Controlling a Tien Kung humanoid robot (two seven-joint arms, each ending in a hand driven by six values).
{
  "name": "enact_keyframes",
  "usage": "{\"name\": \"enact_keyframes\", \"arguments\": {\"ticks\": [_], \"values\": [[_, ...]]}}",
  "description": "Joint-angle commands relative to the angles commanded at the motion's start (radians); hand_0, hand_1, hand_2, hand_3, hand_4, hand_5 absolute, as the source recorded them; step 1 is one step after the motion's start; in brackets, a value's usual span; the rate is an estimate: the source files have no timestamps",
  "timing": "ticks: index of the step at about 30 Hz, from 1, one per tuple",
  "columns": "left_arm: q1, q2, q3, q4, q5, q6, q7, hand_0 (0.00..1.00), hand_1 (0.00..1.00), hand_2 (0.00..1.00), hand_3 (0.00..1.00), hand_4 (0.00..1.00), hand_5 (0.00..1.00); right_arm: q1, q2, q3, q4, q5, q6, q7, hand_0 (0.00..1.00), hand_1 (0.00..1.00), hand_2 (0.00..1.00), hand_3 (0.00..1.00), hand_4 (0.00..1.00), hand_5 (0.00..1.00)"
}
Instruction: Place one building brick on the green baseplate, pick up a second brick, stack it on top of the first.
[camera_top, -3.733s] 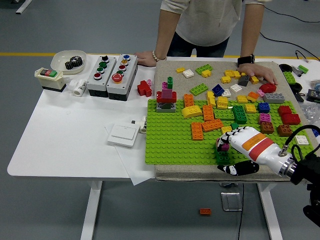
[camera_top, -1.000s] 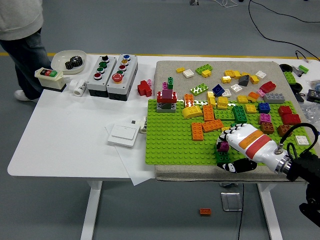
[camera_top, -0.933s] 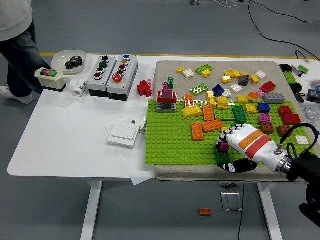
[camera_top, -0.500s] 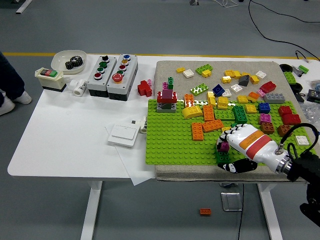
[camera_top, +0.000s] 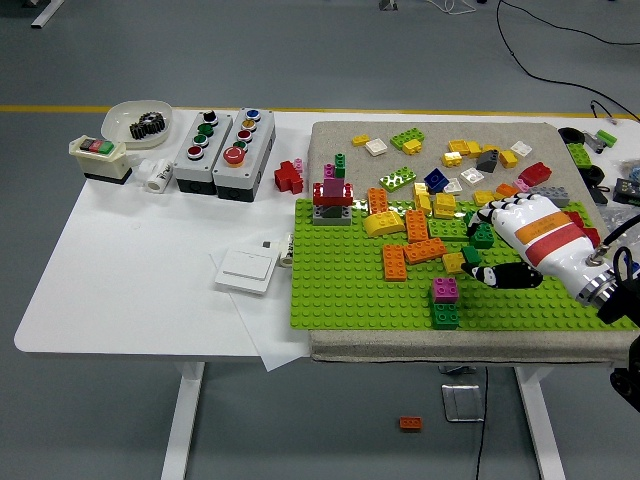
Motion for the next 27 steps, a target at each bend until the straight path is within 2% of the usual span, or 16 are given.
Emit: {"name": "enact_keyframes", "arguments": {"ticks": [2, 9, 13, 18, 22, 27], "values": [[0.001, 0.000, 0.000, 0.000, 0.000, 0.000, 0.000, 0.839, 0.814, 0.815, 0.625, 0.726, 0.685, 0.023, 0.005, 0.011, -0.057, -0.019, 0.012, -0.043, 0.646, 0.617, 0.697, 0.652, 0.865, 0.501], [0.001, 0.000, -0.001, 0.000, 0.001, -0.001, 0.001, 0.838, 0.814, 0.814, 0.624, 0.726, 0.685, 0.079, 0.013, 0.006, -0.185, -0.031, 0.057, -0.092, 0.627, 0.614, 0.698, 0.671, 0.883, 0.493], [0.001, 0.000, -0.001, 0.000, 0.000, -0.002, 0.001, 0.839, 0.814, 0.814, 0.624, 0.727, 0.685, 0.110, 0.018, -0.007, -0.240, -0.031, 0.091, -0.102, 0.606, 0.603, 0.690, 0.692, 0.898, 0.485], [0.001, 0.000, -0.001, 0.000, -0.002, -0.001, 0.000, 0.841, 0.815, 0.815, 0.625, 0.727, 0.686, 0.123, 0.020, -0.011, -0.267, -0.031, 0.124, -0.097, 0.597, 0.590, 0.682, 0.692, 0.902, 0.487], [0.001, 0.000, -0.001, 0.000, -0.001, -0.001, 0.000, 0.841, 0.815, 0.815, 0.625, 0.727, 0.686, 0.117, 0.021, -0.001, -0.270, -0.029, 0.114, -0.093, 0.597, 0.590, 0.682, 0.692, 0.902, 0.487], [0.002, -0.001, -0.004, 0.000, 0.005, -0.002, 0.001, 0.841, 0.815, 0.815, 0.625, 0.727, 0.687, 0.100, 0.021, 0.020, -0.261, 0.062, 0.060, -0.079, 0.586, 0.588, 0.675, 0.688, 0.891, 0.496]]}}
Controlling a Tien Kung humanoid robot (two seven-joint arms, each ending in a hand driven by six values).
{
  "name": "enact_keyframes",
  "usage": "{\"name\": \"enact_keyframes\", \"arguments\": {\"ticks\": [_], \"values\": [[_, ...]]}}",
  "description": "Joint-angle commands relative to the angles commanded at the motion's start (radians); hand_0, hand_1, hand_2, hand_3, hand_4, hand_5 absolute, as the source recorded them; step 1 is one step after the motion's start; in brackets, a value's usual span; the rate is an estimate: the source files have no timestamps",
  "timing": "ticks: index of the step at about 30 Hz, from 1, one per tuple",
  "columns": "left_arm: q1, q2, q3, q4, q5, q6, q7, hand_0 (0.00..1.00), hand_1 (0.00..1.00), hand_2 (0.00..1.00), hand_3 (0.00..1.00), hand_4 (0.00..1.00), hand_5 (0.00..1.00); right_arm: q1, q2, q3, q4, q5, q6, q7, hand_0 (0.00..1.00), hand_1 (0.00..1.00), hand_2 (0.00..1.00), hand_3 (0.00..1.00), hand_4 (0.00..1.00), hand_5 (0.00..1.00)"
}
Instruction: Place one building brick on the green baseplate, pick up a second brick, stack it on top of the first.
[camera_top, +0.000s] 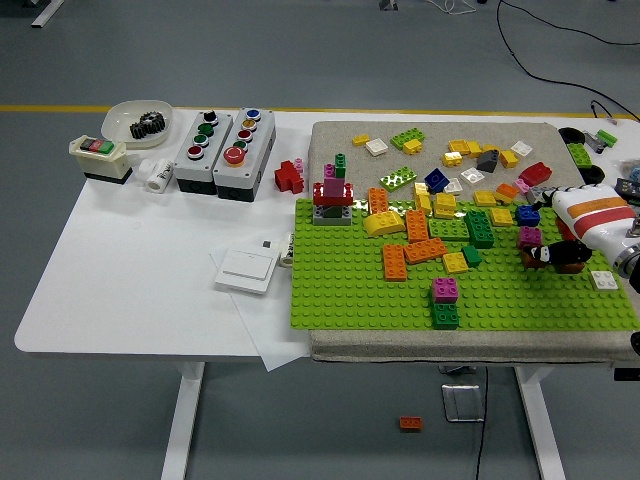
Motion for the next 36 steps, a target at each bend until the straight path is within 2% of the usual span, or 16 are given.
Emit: {"name": "enact_keyframes", "arguments": {"ticks": [1, 2, 7, 8, 10, 13, 14, 19, 20, 27, 36], "values": [[0.000, 0.000, 0.000, 0.000, 0.001, 0.000, 0.000, 0.841, 0.815, 0.815, 0.625, 0.727, 0.687, -0.006, 0.001, 0.005, 0.000, 0.028, -0.019, 0.007, 0.586, 0.588, 0.675, 0.688, 0.891, 0.496], [0.001, -0.001, -0.001, 0.000, 0.001, 0.000, 0.001, 0.848, 0.815, 0.816, 0.624, 0.727, 0.687, -0.010, 0.002, 0.008, 0.000, 0.067, -0.037, 0.011, 0.697, 0.651, 0.706, 0.699, 0.913, 0.531], [0.001, 0.000, 0.001, -0.001, 0.002, 0.000, 0.000, 0.848, 0.815, 0.816, 0.624, 0.727, 0.687, -0.032, 0.008, 0.013, -0.009, 0.281, -0.120, 0.073, 0.697, 0.651, 0.706, 0.699, 0.913, 0.531], [0.002, 0.000, 0.001, 0.000, 0.002, 0.000, 0.000, 0.851, 0.815, 0.816, 0.624, 0.727, 0.687, -0.035, 0.008, 0.015, -0.010, 0.320, -0.126, 0.087, 0.768, 0.726, 0.766, 0.751, 0.966, 0.663], [0.003, 0.000, 0.001, 0.000, 0.001, 0.001, 0.000, 0.851, 0.815, 0.816, 0.624, 0.727, 0.687, -0.040, 0.009, 0.020, -0.013, 0.405, -0.132, 0.124, 0.768, 0.726, 0.766, 0.751, 0.966, 0.663], [0.005, 0.000, 0.001, 0.000, 0.001, 0.001, 0.000, 0.851, 0.815, 0.816, 0.624, 0.727, 0.687, -0.048, 0.011, 0.035, -0.018, 0.528, -0.130, 0.175, 0.768, 0.726, 0.766, 0.751, 0.966, 0.663], [0.005, 0.000, 0.000, 0.000, 0.001, 0.001, 0.000, 0.855, 0.815, 0.817, 0.624, 0.727, 0.688, -0.049, 0.011, 0.038, -0.019, 0.574, -0.128, 0.182, 0.779, 0.747, 0.786, 0.783, 0.992, 0.709], [0.009, -0.001, -0.003, 0.001, 0.007, 0.001, 0.002, 0.855, 0.815, 0.817, 0.624, 0.727, 0.688, -0.066, 0.015, 0.078, -0.024, 0.788, -0.089, 0.252, 0.779, 0.747, 0.786, 0.783, 0.992, 0.709], [0.009, -0.001, -0.003, 0.001, 0.007, 0.001, 0.002, 0.856, 0.815, 0.817, 0.623, 0.727, 0.687, -0.068, 0.015, 0.082, -0.024, 0.827, -0.082, 0.259, 0.780, 0.754, 0.788, 0.787, 0.998, 0.750], [0.008, -0.001, -0.003, 0.000, 0.008, 0.001, 0.002, 0.858, 0.815, 0.818, 0.624, 0.727, 0.688, -0.082, 0.018, 0.105, -0.027, 1.120, -0.033, 0.284, 0.784, 0.759, 0.789, 0.788, 0.998, 0.767], [0.006, -0.001, 0.000, 0.000, 0.003, 0.001, 0.000, 0.864, 0.816, 0.818, 0.624, 0.726, 0.687, -0.091, 0.022, 0.118, -0.034, 1.495, -0.021, 0.287, 0.780, 0.761, 0.788, 0.786, 0.998, 0.773]]}}
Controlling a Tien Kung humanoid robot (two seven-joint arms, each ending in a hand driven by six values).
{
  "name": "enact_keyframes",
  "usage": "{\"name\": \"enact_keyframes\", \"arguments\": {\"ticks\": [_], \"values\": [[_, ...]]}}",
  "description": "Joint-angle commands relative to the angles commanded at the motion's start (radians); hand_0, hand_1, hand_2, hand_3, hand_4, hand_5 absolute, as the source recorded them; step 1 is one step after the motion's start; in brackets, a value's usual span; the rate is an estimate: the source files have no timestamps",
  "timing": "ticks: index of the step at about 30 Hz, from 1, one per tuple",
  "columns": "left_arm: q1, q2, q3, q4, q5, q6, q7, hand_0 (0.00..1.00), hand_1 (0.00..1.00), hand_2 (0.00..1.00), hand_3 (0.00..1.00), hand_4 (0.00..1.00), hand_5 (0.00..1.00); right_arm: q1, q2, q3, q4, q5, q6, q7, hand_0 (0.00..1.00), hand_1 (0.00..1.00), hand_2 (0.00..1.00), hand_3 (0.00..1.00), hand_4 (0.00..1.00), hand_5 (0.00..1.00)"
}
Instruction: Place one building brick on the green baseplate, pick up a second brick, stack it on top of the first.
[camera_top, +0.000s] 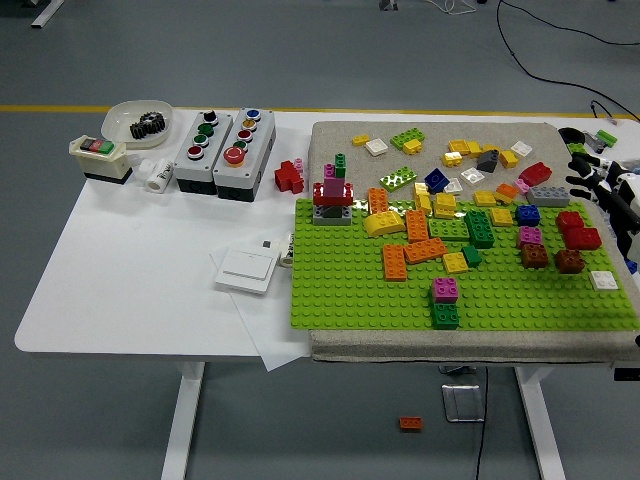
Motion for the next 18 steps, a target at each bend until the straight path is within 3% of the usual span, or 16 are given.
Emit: {"name": "enact_keyframes", "arguments": {"ticks": [3, 18], "values": [[0.000, 0.000, -0.001, 0.000, 0.003, -0.001, 0.001, 0.865, 0.815, 0.818, 0.624, 0.726, 0.685, -0.004, 0.002, 0.002, -0.004, 0.051, 0.002, -0.003, 0.779, 0.761, 0.787, 0.784, 0.998, 0.767], [0.000, -0.001, 0.004, -0.001, -0.009, -0.001, -0.003, 0.866, 0.817, 0.818, 0.625, 0.727, 0.684, -0.017, 0.013, 0.003, -0.016, 0.022, -0.033, -0.030, 0.782, 0.761, 0.785, 0.765, 0.998, 0.765]]}}
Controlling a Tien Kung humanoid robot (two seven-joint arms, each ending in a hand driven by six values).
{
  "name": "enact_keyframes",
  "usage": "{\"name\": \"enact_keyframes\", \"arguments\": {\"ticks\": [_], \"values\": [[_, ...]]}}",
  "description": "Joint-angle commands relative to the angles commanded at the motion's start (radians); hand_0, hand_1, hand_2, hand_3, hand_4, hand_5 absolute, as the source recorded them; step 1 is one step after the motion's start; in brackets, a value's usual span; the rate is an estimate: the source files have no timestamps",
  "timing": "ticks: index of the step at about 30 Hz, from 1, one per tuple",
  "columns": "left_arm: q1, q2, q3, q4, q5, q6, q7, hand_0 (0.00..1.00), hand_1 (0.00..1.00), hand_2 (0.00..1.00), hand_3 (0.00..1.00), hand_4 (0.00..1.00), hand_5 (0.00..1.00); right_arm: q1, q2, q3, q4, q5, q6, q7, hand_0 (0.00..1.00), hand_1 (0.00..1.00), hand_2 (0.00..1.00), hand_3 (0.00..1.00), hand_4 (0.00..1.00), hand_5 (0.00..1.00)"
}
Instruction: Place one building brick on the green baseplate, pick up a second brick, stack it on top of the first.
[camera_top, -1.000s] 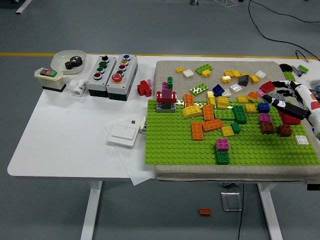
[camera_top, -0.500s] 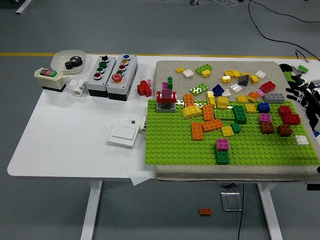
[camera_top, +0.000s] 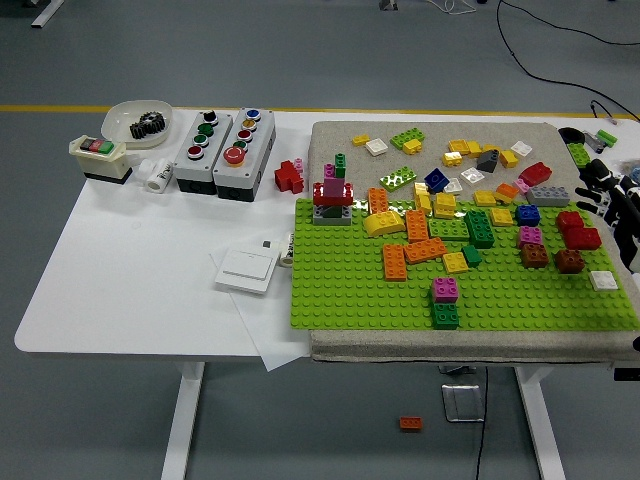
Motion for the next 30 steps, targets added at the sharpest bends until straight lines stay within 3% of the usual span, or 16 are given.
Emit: {"name": "enact_keyframes", "arguments": {"ticks": [12, 21, 30], "values": [[-0.003, -0.001, 0.007, 0.000, -0.010, 0.001, -0.004, 0.867, 0.816, 0.817, 0.625, 0.726, 0.683, -0.014, 0.006, 0.012, -0.011, -0.012, -0.013, -0.004, 0.777, 0.759, 0.780, 0.752, 0.998, 0.767], [0.001, -0.003, 0.010, 0.000, -0.017, 0.003, -0.009, 0.862, 0.815, 0.817, 0.624, 0.724, 0.683, -0.030, 0.016, 0.030, 0.001, -0.022, -0.070, -0.051, 0.759, 0.733, 0.762, 0.717, 0.993, 0.747], [0.004, -0.003, 0.006, -0.001, -0.010, -0.001, -0.007, 0.863, 0.815, 0.817, 0.623, 0.726, 0.686, -0.036, 0.016, 0.038, 0.003, -0.037, -0.063, -0.085, 0.752, 0.723, 0.752, 0.704, 0.981, 0.734]]}}
